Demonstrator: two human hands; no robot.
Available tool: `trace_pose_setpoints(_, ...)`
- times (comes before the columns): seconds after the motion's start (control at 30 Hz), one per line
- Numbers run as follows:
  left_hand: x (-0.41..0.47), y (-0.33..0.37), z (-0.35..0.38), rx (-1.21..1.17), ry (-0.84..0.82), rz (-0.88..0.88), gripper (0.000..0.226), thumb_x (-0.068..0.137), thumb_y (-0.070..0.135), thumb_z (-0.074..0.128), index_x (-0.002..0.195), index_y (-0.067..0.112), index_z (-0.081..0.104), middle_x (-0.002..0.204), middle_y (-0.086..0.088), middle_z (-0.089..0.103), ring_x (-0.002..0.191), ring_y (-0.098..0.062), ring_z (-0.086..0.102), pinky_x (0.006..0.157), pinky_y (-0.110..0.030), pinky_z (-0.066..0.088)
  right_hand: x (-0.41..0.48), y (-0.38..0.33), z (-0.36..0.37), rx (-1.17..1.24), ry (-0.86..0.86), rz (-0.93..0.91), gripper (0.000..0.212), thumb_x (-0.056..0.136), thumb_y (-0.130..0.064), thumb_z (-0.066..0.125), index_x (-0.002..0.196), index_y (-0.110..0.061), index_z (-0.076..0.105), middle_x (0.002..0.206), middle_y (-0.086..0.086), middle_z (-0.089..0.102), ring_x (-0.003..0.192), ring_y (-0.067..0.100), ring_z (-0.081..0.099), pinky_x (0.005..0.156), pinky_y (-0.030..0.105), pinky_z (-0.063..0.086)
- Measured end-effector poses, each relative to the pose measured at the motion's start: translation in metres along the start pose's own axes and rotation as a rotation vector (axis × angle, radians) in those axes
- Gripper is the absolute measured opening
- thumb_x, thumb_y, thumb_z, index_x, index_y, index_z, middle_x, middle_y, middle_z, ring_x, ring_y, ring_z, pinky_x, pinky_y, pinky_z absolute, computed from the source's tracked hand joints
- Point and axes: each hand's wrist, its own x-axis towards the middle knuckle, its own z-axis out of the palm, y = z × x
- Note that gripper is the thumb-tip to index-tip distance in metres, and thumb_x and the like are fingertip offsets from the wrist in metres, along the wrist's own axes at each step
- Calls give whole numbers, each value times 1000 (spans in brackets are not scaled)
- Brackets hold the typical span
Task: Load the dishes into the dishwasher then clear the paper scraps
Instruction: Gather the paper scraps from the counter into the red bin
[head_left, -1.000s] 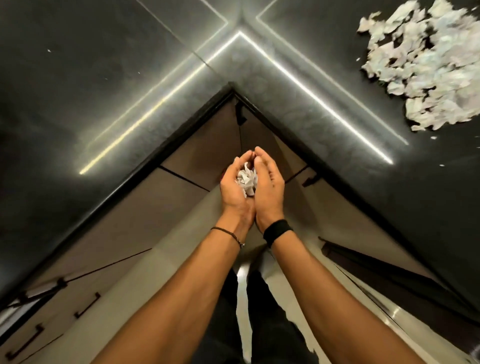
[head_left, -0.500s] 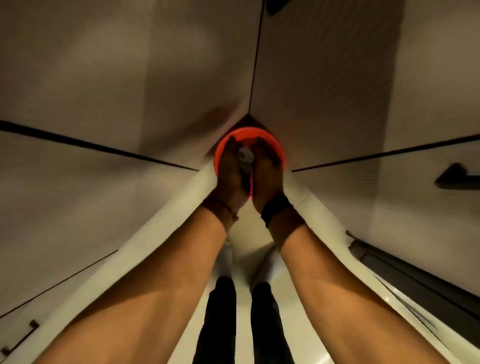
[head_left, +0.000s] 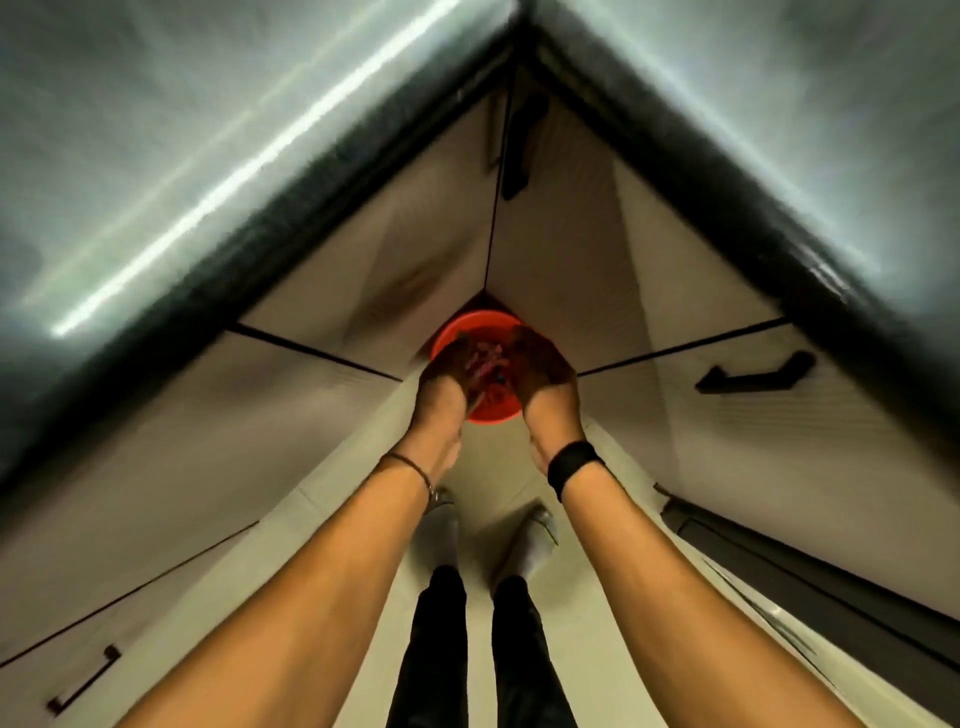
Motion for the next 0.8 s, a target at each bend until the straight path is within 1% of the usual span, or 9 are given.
trace_pose_setpoints(0.03,-20,7,1,29,-5,18,22,107,28,46,112,23,67,116,1,71,101,-11,65,85,-30,53,-16,-14,-7,-65,-16,-24,19,100,-16,58,114,-22,68,117,0,70,110,20,64,101,34,50)
trace_pose_setpoints(0.1,-66,27,4,73,-34,71,23,107,28,49,120,20,66,125,-5,70,109,-15,66,94,-35,53,-51,-45,-24,-148,-68,-61,32,98,-25,62,130,-16,63,132,1,64,121,17,60,106,33,47)
trace_pose_setpoints(0.17,-115,49,8,97,-80,130,25,105,35,53,123,22,65,122,0,70,114,-15,66,100,-37,53,-88,-77,-43,-148,-127,-146,39,97,-30,66,136,-24,60,133,-8,61,123,9,57,109,30,44)
trace_pose_setpoints(0.37,-234,100,30,109,-212,315,45,105,39,51,144,16,55,135,-2,65,114,-14,70,101,-39,56,-181,-160,-103,-64,-114,-363,43,98,-28,66,141,-22,57,143,-5,58,133,7,53,114,29,42)
trace_pose_setpoints(0.5,-280,118,69,119,-315,435,43,107,38,49,143,15,55,134,-2,66,112,-15,71,101,-40,56,-213,-193,-146,46,-41,-485,44,98,-22,66,140,-18,57,141,-2,60,131,7,55,110,25,46)
trace_pose_setpoints(0.6,-297,121,105,123,-388,482,38,107,35,50,138,15,59,131,-4,68,112,-18,71,99,-39,57,-221,-207,-176,63,8,-559,44,98,-22,67,141,-18,57,142,-2,59,131,5,53,98,8,45)
trace_pose_setpoints(0.67,-305,120,132,139,-445,507,38,107,35,50,137,15,60,131,-5,68,111,-18,71,94,-36,58,-222,-213,-199,97,42,-581,44,98,-21,67,141,-16,57,142,-1,59,131,7,53,94,5,45)
trace_pose_setpoints(0.73,-312,117,158,141,-489,511,38,107,35,50,136,14,61,130,-6,68,108,-18,72,89,-31,60,-221,-216,-221,130,78,-599,44,98,-21,67,141,-16,57,142,0,59,132,10,53,98,10,47)
trace_pose_setpoints(0.8,-317,114,179,118,-516,497,38,106,36,51,135,14,62,129,-7,69,107,-18,73,87,-31,60,-217,-215,-239,144,118,-620,40,97,-21,67,137,-18,59,140,-1,61,131,11,55,106,25,49)
